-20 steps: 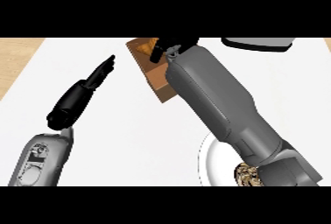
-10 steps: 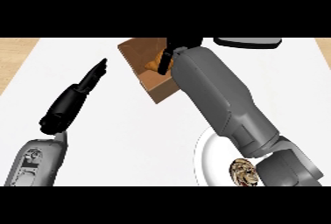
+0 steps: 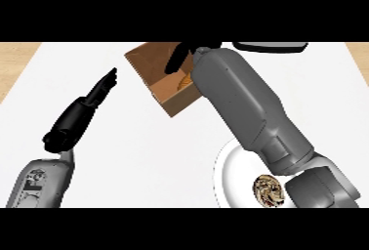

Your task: Pick the croissant from the plate and place it in the cardboard box

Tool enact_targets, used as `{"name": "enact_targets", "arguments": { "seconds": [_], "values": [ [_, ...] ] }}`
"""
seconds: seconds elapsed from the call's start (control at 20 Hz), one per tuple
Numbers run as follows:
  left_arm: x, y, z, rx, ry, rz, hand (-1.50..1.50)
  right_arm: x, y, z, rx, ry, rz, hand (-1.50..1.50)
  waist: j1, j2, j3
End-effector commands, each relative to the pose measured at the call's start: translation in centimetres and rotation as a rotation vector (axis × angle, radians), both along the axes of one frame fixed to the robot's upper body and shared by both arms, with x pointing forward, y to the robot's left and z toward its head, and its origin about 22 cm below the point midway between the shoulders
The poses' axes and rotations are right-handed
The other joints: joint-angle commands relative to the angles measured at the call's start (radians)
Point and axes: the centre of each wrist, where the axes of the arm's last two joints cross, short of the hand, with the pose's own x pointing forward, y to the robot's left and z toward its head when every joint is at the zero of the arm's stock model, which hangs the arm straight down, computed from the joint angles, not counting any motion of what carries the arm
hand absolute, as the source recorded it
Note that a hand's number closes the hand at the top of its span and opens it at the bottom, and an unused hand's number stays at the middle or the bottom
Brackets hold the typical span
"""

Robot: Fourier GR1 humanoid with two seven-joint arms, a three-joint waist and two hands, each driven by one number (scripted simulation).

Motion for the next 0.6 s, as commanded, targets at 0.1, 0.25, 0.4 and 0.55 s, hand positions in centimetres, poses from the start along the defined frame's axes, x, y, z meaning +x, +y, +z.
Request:
{"name": "enact_targets", "arguments": {
  "seconds": [0.1,0.25,0.4,0.55],
  "values": [
    [-0.1,0.2,0.0,-0.008,0.004,0.001,0.00,0.1,-2.4,2.3,0.542,-0.279,-0.176,-1.50,0.002,0.002,0.003],
    [0.1,0.7,0.2,0.004,-0.007,0.009,0.00,0.4,-4.5,0.3,0.697,-0.293,-0.277,-1.50,-0.003,0.002,0.001],
    [0.1,-0.4,0.4,0.005,-0.026,0.016,0.00,0.4,-5.5,-2.5,0.740,-0.332,-0.327,-1.50,-0.001,0.000,0.000],
    [0.6,1.8,1.0,-0.006,0.004,0.025,0.00,0.9,-6.3,-3.3,0.759,-0.373,-0.316,-1.50,-0.022,-0.002,-0.001]
  ]
}}
